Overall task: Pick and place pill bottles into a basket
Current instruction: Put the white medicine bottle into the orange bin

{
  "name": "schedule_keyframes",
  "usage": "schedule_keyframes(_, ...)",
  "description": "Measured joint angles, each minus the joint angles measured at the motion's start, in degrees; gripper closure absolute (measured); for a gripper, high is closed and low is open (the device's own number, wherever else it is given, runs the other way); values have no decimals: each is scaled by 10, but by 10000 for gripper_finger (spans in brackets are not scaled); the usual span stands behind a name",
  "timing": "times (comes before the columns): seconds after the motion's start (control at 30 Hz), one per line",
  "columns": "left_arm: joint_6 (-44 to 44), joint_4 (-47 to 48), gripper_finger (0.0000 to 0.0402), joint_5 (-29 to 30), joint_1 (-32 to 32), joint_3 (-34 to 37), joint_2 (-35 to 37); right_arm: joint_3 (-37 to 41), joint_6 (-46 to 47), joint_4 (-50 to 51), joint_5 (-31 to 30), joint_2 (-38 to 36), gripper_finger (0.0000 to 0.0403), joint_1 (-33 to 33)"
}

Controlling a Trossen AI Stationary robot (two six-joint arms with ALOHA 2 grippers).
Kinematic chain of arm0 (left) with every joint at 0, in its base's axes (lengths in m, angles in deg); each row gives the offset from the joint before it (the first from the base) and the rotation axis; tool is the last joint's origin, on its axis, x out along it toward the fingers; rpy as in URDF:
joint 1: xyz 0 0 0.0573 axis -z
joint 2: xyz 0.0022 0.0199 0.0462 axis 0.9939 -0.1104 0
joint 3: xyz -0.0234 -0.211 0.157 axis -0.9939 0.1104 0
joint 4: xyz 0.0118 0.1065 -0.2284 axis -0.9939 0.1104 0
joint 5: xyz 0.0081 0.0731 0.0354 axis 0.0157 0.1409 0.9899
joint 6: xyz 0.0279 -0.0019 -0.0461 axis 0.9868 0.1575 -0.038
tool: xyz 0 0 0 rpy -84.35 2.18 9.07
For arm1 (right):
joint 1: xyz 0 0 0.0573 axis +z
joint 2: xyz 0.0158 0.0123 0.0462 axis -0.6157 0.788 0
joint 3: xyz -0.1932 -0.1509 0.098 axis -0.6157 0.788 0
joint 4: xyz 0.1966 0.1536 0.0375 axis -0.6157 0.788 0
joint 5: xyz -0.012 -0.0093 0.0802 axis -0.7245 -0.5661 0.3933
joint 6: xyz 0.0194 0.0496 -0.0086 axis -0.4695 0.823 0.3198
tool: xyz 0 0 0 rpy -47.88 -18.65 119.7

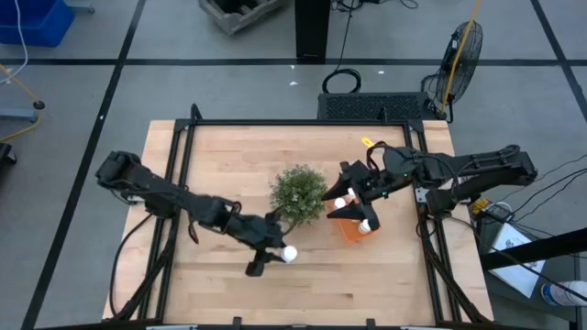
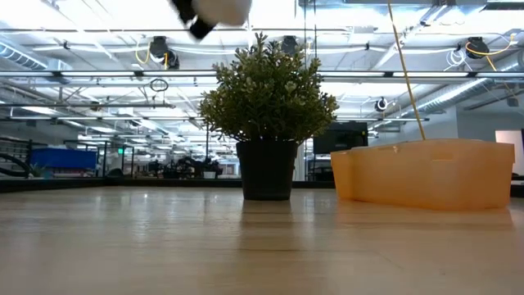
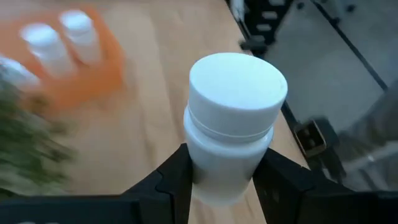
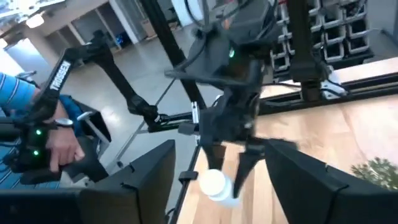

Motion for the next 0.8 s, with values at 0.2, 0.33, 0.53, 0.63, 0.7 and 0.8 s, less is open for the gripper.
schedule_keyframes(0.2, 0, 138, 257, 58, -25, -134, 0, -60, -16, 64, 25, 35, 118, 7)
schedule_keyframes(0.33, -11, 213, 257, 69, -46, -215, 0, -71, -44, 67, 17, 37, 105, 10)
schedule_keyframes(0.53, -50, 276, 257, 95, -80, -280, 0, -72, -89, 75, -77, 48, 111, 6)
schedule_keyframes(0.63, -52, 287, 257, 110, -95, -298, 0, -72, -107, 86, -95, 62, 112, 1)
schedule_keyframes(0.7, -52, 288, 258, 112, -105, -300, 0, -72, -108, 82, -97, 70, 112, -5)
schedule_keyframes(0.8, -57, 294, 260, 112, -116, -300, 0, -72, -108, 79, -96, 78, 112, -11)
